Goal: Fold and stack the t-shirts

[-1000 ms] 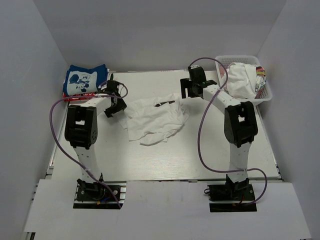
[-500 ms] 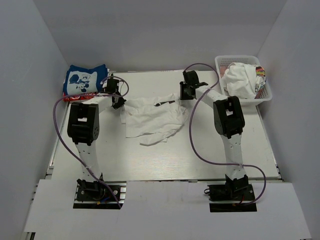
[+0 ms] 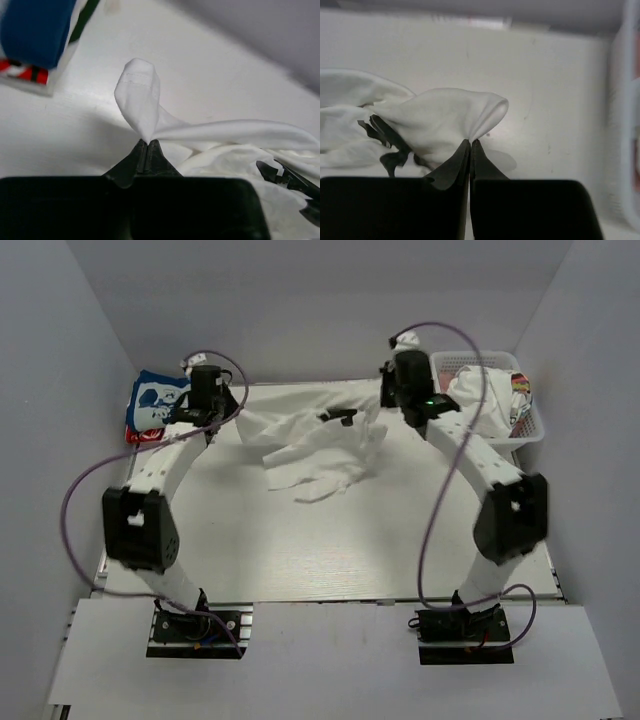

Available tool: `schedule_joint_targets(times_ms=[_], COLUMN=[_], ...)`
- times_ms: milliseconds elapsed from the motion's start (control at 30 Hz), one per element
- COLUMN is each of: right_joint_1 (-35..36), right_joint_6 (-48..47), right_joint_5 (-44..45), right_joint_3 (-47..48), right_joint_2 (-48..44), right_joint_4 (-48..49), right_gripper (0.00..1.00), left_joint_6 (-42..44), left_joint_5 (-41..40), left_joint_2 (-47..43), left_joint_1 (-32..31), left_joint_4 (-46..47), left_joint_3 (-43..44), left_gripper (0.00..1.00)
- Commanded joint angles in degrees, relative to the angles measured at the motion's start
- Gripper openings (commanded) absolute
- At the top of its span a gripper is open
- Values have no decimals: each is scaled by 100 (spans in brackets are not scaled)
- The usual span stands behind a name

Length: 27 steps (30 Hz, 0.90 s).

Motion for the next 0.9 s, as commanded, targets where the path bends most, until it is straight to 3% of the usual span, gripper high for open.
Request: schedule_joint_targets(times_ms=[0, 33, 167, 300, 467, 633, 733, 867], right_joint_1=[-26, -26, -26, -26, -52, -44, -70, -61], right_joint_6=[-460, -478, -628, -698, -690, -1023, -1032, -1032], right_joint_5=[397, 327, 186, -147, -621, -860, -878, -772], right_joint_3=[-261, -392, -464, -324, 466, 1626, 1786, 1339], right_joint_2=[-1739, -2359, -3489, -4534, -5221, -5222, -5187, -5117], right_joint_4=[1005, 1005, 970, 1049, 909, 575, 601, 697], right_gripper=[0, 0, 0, 0, 0, 0, 0, 0], left_joint_6=[343, 344, 510, 643, 766, 888, 941, 881], left_joint_5=[-163, -162, -232, -224, -92, -92, -92, -109], left_joint_2=[-2015, -2767, -4359, -5312, -5674, -5675, -5543, -5271], left_joint_1=[-8, -8, -8, -8, 45, 45, 45, 45], left_joint_4=[659, 730, 678, 555, 73, -139, -254, -183], left_joint_3=[-461, -541, -577, 2, 1152, 2059, 2656, 2430], left_gripper=[0, 0, 0, 0, 0, 0, 0, 0])
